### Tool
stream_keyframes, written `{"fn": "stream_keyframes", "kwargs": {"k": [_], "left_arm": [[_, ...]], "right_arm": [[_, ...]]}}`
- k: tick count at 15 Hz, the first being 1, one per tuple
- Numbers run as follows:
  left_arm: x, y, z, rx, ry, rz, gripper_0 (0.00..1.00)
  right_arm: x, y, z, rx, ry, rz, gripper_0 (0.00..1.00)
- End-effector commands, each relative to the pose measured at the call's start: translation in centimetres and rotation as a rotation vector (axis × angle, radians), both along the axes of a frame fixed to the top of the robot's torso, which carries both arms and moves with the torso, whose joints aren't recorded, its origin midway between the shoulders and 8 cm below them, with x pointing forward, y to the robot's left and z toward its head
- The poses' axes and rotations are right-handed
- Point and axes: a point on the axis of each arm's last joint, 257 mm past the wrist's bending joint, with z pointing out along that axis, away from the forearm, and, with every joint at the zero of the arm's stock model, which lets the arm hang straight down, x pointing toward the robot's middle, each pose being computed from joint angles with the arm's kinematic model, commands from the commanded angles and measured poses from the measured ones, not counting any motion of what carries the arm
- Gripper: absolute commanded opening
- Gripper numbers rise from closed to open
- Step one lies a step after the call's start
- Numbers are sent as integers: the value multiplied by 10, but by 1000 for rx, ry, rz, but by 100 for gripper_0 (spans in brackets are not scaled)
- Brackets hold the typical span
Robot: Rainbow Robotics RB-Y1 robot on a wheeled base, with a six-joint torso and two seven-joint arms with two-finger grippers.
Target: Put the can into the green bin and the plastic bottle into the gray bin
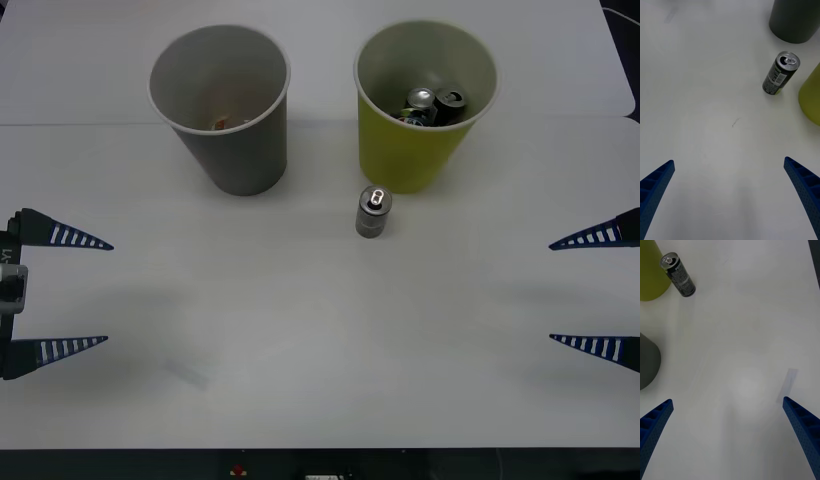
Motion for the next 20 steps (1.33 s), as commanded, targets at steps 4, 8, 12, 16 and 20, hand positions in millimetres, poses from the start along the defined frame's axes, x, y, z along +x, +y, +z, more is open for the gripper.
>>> {"fn": "stream_keyframes", "kwargs": {"k": [4, 8, 12, 16, 20], "left_arm": [[0, 0, 0, 0, 0, 0, 100], [0, 0, 0, 0, 0, 0, 100], [0, 0, 0, 0, 0, 0, 100], [0, 0, 0, 0, 0, 0, 100], [0, 0, 0, 0, 0, 0, 100]], "right_arm": [[-14, 14, -3, 101, 48, -1, 100], [-16, 21, -2, 189, 50, -51, 100], [-15, 33, -9, 253, 26, -121, 100], [-17, 49, -21, 306, 0, -195, 100], [-19, 65, -35, 364, -10, -285, 100]]}}
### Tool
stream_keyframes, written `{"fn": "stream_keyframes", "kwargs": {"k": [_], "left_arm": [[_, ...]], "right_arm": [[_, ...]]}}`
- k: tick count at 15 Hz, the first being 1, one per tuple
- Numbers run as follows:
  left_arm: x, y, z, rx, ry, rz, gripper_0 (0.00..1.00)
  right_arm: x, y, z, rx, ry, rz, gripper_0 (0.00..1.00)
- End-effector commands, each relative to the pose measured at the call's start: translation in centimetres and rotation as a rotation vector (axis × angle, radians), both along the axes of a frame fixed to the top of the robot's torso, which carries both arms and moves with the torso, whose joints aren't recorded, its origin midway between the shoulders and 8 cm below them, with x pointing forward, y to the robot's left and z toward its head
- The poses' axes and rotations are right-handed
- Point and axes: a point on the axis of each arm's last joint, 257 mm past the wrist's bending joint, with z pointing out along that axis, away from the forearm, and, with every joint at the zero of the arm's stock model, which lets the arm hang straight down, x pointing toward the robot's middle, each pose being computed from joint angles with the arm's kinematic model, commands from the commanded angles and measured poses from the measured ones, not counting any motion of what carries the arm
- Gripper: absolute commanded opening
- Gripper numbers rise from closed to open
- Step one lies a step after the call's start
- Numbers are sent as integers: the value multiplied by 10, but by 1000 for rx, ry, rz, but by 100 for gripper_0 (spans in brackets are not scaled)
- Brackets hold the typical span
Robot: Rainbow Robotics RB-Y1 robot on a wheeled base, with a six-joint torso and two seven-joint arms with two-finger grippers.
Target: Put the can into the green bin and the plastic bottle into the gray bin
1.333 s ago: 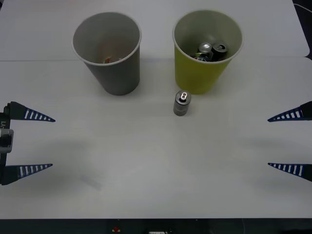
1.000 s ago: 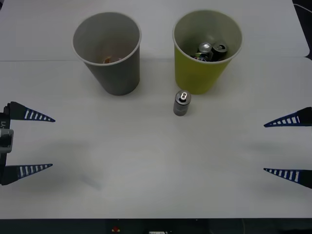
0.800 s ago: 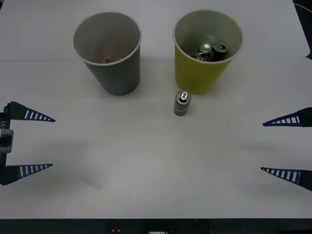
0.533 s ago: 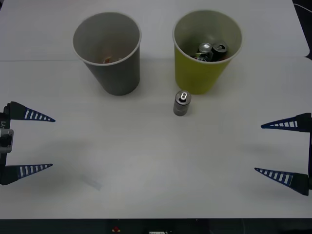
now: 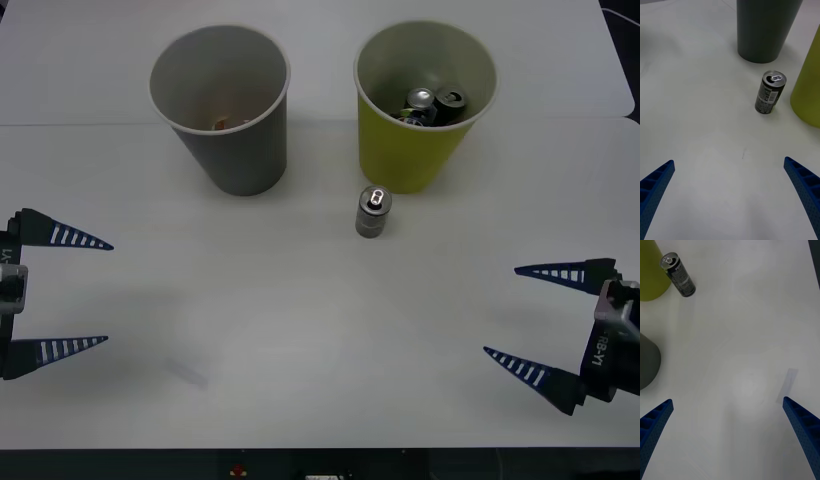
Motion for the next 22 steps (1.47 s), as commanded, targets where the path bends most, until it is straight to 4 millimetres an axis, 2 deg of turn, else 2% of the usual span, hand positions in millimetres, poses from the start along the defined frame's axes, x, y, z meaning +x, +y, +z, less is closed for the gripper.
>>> {"fn": "stream_keyframes", "kwargs": {"k": [1, 8, 15, 18, 20, 22], "left_arm": [[0, 0, 0, 0, 0, 0, 100], [0, 0, 0, 0, 0, 0, 100], [0, 0, 0, 0, 0, 0, 100], [0, 0, 0, 0, 0, 0, 100], [0, 0, 0, 0, 0, 0, 100], [0, 0, 0, 0, 0, 0, 100]], "right_arm": [[1, 10, -10, 45, 1, -69, 100], [2, 26, -28, 208, 76, -279, 100], [25, 37, -41, 290, 37, -486, 100], [32, 43, -39, 335, -19, -579, 100], [37, 53, -43, 362, -49, -583, 100], [51, 59, -52, 386, -79, -586, 100]]}}
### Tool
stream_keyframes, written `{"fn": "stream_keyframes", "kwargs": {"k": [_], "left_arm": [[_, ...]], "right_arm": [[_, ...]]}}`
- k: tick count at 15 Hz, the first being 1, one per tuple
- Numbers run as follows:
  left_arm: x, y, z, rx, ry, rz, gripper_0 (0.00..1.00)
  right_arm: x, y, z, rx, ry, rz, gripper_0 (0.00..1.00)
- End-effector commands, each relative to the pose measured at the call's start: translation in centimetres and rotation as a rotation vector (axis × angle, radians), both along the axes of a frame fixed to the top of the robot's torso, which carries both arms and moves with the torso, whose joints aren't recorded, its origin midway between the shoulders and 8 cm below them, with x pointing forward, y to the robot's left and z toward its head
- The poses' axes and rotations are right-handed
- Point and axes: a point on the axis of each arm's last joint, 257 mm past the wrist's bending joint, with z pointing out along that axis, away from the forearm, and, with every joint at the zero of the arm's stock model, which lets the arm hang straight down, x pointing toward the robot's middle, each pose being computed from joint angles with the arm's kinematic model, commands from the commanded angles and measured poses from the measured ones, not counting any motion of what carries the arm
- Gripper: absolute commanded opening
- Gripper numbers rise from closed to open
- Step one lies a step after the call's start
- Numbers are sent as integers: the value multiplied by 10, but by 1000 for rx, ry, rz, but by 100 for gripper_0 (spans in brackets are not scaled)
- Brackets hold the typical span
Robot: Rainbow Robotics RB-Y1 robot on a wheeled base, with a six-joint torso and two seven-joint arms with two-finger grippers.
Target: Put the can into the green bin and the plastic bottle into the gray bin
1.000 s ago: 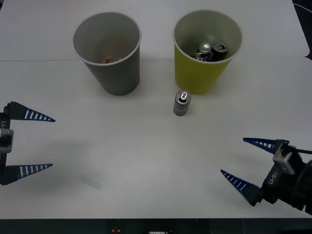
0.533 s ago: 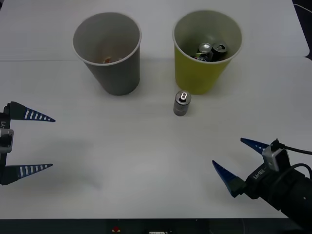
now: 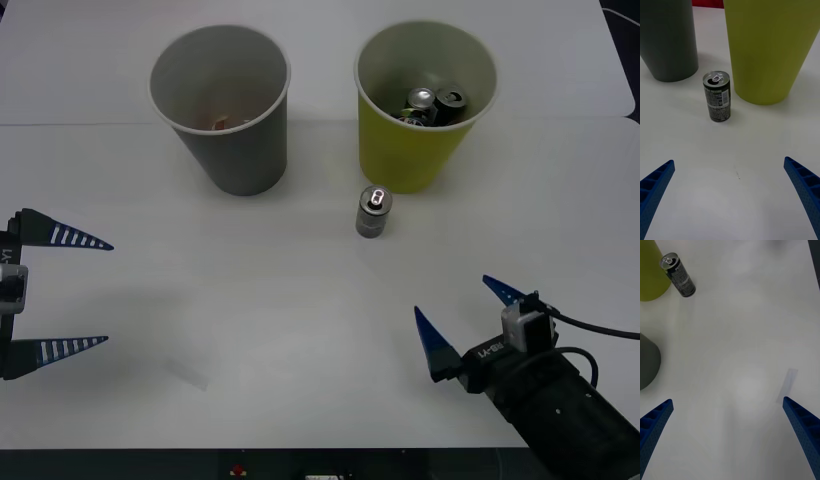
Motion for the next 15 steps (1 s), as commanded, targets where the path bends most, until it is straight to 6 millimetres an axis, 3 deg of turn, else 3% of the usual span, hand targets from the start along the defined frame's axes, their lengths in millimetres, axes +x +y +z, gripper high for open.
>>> {"fn": "stream_keyframes", "kwargs": {"k": [1, 8, 15], "left_arm": [[0, 0, 0, 0, 0, 0, 100], [0, 0, 0, 0, 0, 0, 100], [0, 0, 0, 0, 0, 0, 100]], "right_arm": [[19, 10, -11, 23, -39, -8, 100], [63, 47, -28, 87, -92, -50, 100], [100, 70, -37, 110, -130, -119, 100]]}}
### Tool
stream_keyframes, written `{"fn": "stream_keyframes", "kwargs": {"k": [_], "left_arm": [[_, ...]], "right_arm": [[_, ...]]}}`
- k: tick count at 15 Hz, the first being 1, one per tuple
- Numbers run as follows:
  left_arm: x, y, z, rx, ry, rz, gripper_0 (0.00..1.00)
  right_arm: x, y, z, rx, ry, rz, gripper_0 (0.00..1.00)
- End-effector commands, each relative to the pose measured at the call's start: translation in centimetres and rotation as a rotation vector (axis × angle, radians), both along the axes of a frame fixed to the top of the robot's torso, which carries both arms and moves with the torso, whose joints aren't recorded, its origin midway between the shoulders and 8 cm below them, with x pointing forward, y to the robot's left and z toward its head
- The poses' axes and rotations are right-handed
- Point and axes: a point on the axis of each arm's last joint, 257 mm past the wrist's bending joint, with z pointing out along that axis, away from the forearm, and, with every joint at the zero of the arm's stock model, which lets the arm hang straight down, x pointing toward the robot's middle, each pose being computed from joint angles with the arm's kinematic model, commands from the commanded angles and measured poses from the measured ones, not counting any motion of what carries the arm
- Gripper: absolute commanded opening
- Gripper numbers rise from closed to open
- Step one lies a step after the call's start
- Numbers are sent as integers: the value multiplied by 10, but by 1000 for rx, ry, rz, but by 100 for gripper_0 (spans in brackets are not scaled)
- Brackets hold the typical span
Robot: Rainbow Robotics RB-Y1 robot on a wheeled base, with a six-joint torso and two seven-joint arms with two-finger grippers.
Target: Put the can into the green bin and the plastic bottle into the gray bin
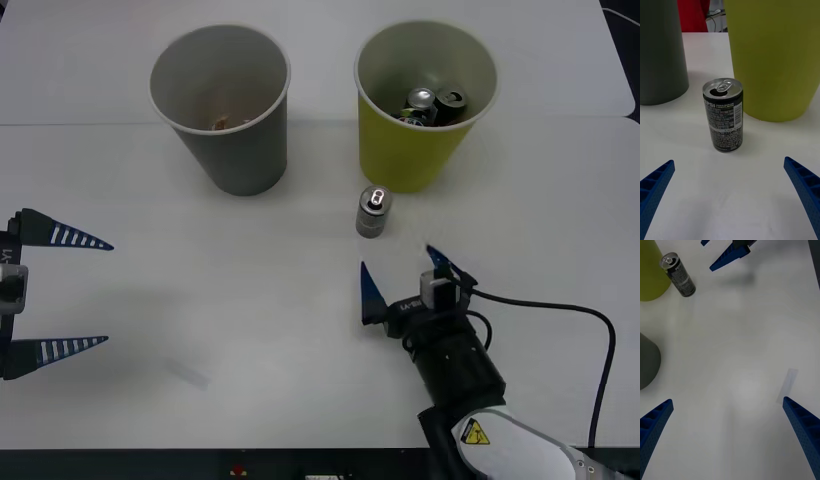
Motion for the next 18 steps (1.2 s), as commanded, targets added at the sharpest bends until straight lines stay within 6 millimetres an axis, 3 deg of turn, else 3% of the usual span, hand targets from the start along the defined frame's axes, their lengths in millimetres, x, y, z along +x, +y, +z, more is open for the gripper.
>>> {"fn": "stream_keyframes", "kwargs": {"k": [1, 11, 18], "left_arm": [[0, 0, 0, 0, 0, 0, 100], [0, 0, 0, 0, 0, 0, 100], [0, 0, 0, 0, 0, 0, 100]], "right_arm": [[14, 10, -1, 9, -11, -18, 100], [59, 37, 7, 23, -52, -73, 100], [88, 36, 13, 5, -66, -106, 100]]}}
